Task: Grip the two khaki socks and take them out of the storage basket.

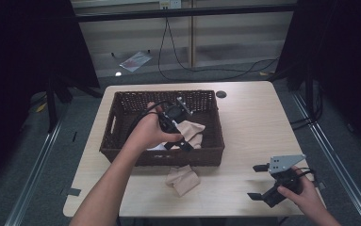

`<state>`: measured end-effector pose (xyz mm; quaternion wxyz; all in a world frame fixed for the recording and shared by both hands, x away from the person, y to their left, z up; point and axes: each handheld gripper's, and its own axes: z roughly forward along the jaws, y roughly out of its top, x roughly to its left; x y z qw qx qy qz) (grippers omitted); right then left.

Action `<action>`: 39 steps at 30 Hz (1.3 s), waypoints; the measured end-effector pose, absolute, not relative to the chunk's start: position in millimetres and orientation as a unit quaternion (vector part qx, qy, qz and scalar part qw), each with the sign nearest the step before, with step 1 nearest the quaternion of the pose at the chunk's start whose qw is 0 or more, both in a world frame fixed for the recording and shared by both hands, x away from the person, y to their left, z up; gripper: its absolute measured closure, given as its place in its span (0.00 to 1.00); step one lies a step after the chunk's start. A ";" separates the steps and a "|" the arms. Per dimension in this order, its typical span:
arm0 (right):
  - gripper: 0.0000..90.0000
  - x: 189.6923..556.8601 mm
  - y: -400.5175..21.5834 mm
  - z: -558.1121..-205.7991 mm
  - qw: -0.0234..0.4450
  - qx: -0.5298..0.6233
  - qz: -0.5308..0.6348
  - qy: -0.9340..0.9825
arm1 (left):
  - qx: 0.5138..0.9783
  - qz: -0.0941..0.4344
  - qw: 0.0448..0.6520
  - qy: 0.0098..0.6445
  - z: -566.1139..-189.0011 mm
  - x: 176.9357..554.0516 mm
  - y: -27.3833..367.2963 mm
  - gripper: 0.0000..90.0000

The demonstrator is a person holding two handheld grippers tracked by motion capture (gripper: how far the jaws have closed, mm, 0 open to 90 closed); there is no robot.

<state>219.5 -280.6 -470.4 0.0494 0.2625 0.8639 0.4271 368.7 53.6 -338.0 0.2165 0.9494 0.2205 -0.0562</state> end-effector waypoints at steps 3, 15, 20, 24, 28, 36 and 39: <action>0.02 219.5 -280.5 -470.6 0.050 0.261 0.427 0.864 | 0.948 -0.046 0.213 0.231 -341.4 375.4 52.3 0.20; 0.02 219.5 -280.3 -470.8 0.049 0.261 0.426 0.865 | 0.943 -0.037 0.212 0.252 -359.0 397.4 46.8 0.20; 0.02 219.4 -280.1 -470.9 0.049 0.261 0.426 0.865 | 0.943 -0.034 0.204 0.262 -368.5 403.6 43.3 0.20; 0.02 219.4 -279.8 -471.0 0.048 0.262 0.427 0.864 | 0.941 -0.033 0.206 0.266 -375.5 410.8 43.6 0.22; 0.02 219.4 -279.8 -471.1 0.047 0.261 0.427 0.864 | 0.939 -0.023 0.207 0.275 -384.3 417.0 44.5 0.23; 0.02 219.6 -279.5 -471.2 0.047 0.260 0.428 0.865 | 0.935 -0.005 0.199 0.293 -395.9 429.1 49.1 0.30; 0.02 219.7 -279.4 -471.3 0.046 0.260 0.428 0.865 | 0.931 -0.002 0.206 0.300 -401.2 432.6 48.8 0.31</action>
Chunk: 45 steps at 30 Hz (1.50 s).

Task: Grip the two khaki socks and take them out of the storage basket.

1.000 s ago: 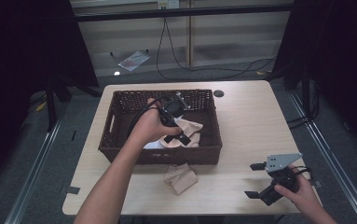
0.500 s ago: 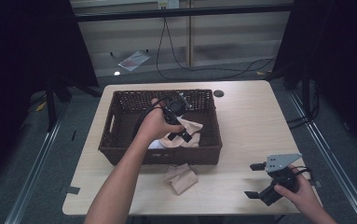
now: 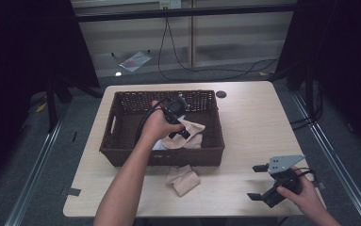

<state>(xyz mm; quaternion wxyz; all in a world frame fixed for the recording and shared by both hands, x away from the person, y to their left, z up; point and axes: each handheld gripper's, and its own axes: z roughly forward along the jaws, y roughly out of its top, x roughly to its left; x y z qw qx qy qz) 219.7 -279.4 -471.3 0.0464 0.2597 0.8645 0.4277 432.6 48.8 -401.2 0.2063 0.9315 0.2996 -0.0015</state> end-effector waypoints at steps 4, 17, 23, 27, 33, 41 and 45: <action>0.02 219.7 -279.5 -471.3 0.047 0.259 0.428 0.864 | 0.931 0.001 0.209 0.298 -407.6 436.8 46.9 0.36; 0.02 219.7 -280.0 -470.9 0.048 0.258 0.427 0.865 | 0.932 0.027 0.198 0.303 -430.9 446.2 43.5 0.54; 0.02 219.8 -279.8 -471.2 0.046 0.258 0.428 0.865 | 0.932 0.031 0.202 0.298 -436.7 447.3 42.2 0.62; 0.02 219.8 -279.8 -471.4 0.046 0.257 0.427 0.866 | 0.929 0.026 0.203 0.308 -439.1 447.6 42.3 0.76; 0.02 219.3 -280.1 -471.2 0.045 0.257 0.427 0.866 | 0.923 0.001 0.197 0.331 -440.4 447.0 44.9 0.97; 0.02 219.5 -279.9 -471.1 0.045 0.257 0.428 0.865 | 0.915 -0.029 0.209 0.345 -427.2 443.8 50.1 0.98; 0.02 219.4 -279.8 -471.1 0.045 0.257 0.428 0.865 | 0.915 -0.039 0.209 0.342 -414.1 440.9 52.7 0.98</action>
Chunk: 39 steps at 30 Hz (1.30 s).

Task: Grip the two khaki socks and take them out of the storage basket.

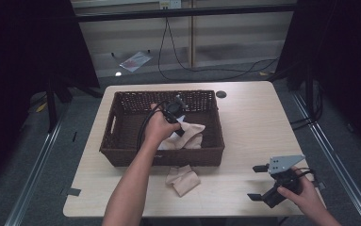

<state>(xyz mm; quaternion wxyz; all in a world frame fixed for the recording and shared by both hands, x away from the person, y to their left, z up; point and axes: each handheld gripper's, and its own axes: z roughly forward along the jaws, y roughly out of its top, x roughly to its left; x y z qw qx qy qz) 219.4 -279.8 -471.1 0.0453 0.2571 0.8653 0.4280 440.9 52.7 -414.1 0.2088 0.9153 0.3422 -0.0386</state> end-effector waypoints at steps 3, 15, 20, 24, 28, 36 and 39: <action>0.02 219.2 -279.9 -470.9 0.046 0.259 0.427 0.865 | 0.915 -0.051 0.215 0.338 -402.6 438.8 55.5 0.98; 0.02 219.4 -279.4 -471.3 0.043 0.258 0.426 0.866 | 0.914 -0.059 0.231 0.329 -362.3 432.1 68.7 0.98; 0.02 219.5 -279.7 -471.1 0.045 0.257 0.427 0.866 | 0.914 -0.065 0.227 0.331 -352.4 428.3 73.6 0.98; 0.02 219.4 -279.4 -471.3 0.044 0.258 0.426 0.866 | 0.912 -0.080 0.238 0.325 -342.9 423.8 76.9 0.98; 0.02 219.5 -279.4 -471.1 0.045 0.258 0.428 0.865 | 0.919 -0.076 0.228 0.313 -331.2 419.1 80.5 0.98; 0.02 219.4 -278.9 -471.3 0.043 0.259 0.426 0.866 | 0.926 -0.079 0.229 0.289 -314.0 407.4 81.4 0.98; 0.02 219.1 -279.0 -471.1 0.045 0.260 0.427 0.865 | 0.928 -0.080 0.234 0.279 -308.4 403.3 81.2 0.98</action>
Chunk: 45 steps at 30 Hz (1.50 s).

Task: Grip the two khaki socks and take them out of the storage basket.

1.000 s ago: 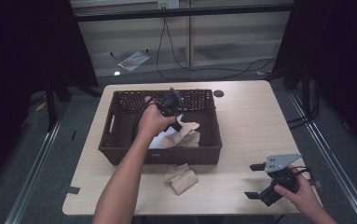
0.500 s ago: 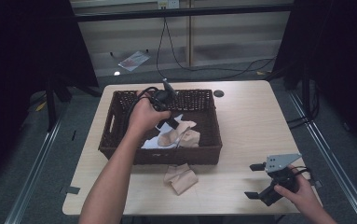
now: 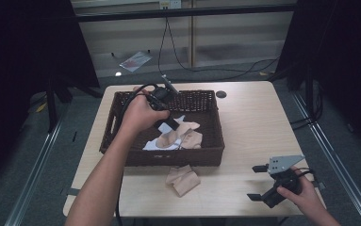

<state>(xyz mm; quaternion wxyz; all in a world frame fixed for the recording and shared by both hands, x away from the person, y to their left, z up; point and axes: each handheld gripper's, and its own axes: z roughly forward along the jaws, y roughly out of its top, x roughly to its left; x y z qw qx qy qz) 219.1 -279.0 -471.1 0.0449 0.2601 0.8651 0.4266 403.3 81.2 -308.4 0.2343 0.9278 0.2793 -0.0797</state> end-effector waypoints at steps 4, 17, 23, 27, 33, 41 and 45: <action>0.02 219.1 -278.7 -471.4 0.044 0.260 0.426 0.865 | 0.929 -0.085 0.238 0.269 -300.8 397.6 81.6 0.98; 0.02 219.6 -278.1 -471.8 0.044 0.261 0.426 0.865 | 0.933 -0.093 0.237 0.254 -285.3 385.4 85.9 0.98; 0.02 219.6 -277.9 -472.1 0.046 0.260 0.427 0.865 | 0.937 -0.096 0.234 0.241 -280.8 380.3 87.2 0.98; 0.02 219.7 -277.7 -472.2 0.044 0.260 0.427 0.865 | 0.938 -0.092 0.236 0.237 -279.1 374.6 86.3 0.98; 0.02 220.0 -277.3 -472.6 0.042 0.259 0.427 0.865 | 0.941 -0.096 0.238 0.219 -277.6 368.3 84.3 0.98; 0.02 219.7 -277.0 -472.7 0.041 0.261 0.426 0.865 | 0.942 -0.100 0.240 0.212 -278.0 362.7 83.0 0.98; 0.02 219.8 -277.0 -472.8 0.041 0.261 0.426 0.866 | 0.943 -0.104 0.244 0.202 -279.2 360.7 80.7 0.97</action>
